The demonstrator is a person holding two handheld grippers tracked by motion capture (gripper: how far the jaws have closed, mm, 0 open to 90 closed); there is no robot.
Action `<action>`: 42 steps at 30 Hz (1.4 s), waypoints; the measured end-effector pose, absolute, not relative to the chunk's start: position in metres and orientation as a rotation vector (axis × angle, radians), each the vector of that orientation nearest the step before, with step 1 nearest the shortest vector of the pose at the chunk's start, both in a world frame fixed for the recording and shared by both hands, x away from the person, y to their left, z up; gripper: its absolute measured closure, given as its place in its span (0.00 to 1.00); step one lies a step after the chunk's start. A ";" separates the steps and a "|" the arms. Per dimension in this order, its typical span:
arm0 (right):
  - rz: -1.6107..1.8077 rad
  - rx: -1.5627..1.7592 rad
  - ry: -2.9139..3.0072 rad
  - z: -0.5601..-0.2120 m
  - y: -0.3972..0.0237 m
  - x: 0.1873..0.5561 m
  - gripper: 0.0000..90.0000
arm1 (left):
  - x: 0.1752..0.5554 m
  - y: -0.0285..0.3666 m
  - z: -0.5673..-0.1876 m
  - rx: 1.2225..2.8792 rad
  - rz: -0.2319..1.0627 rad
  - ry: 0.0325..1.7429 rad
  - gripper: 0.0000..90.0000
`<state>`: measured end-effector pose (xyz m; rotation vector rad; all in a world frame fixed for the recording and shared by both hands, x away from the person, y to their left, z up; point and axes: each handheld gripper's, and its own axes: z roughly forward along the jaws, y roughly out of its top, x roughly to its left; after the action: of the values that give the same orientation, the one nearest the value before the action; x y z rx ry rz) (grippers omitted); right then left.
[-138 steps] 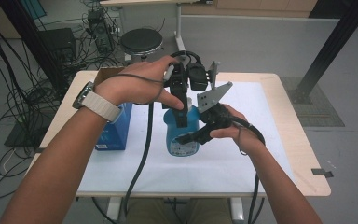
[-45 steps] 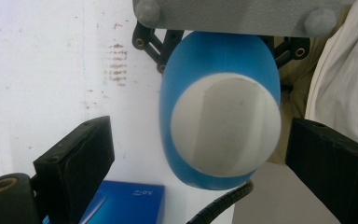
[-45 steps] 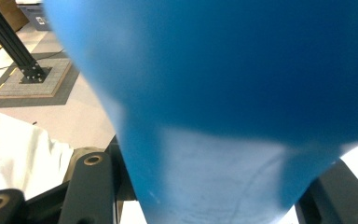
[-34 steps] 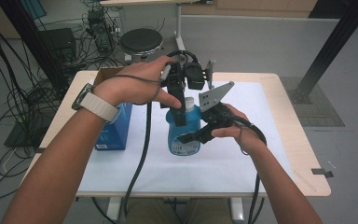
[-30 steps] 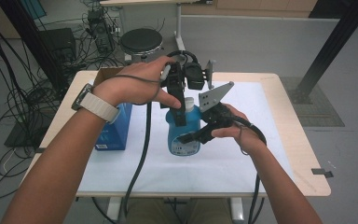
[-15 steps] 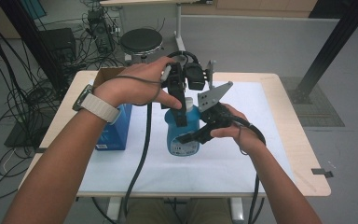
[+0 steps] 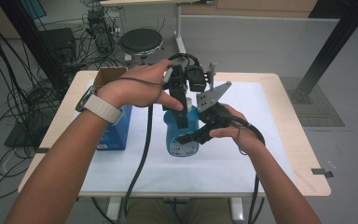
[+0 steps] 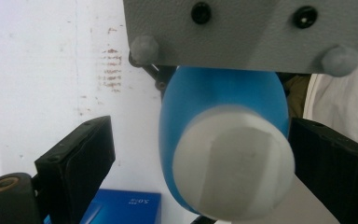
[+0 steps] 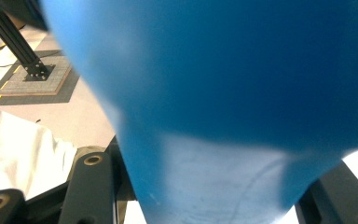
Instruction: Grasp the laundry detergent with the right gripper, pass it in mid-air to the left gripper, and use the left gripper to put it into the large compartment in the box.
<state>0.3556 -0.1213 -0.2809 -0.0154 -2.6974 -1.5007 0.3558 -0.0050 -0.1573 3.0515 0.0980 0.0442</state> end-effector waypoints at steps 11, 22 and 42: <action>-1.498 -0.020 -2.694 -0.279 -0.122 0.354 0.49 | 0.356 -0.007 -0.164 3.052 0.004 0.079 0.15; -1.507 -0.010 -2.692 -0.277 -0.123 0.353 0.49 | 0.355 -0.009 -0.169 3.059 -0.018 0.055 0.20; -1.493 -0.004 -2.687 -0.279 -0.119 0.352 0.49 | 0.354 -0.008 -0.175 3.057 -0.074 0.020 0.38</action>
<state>0.3518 -0.1192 -0.2791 -0.0035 -2.6869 -1.4930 0.3544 -0.0078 -0.1748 3.0572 0.0199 -0.0741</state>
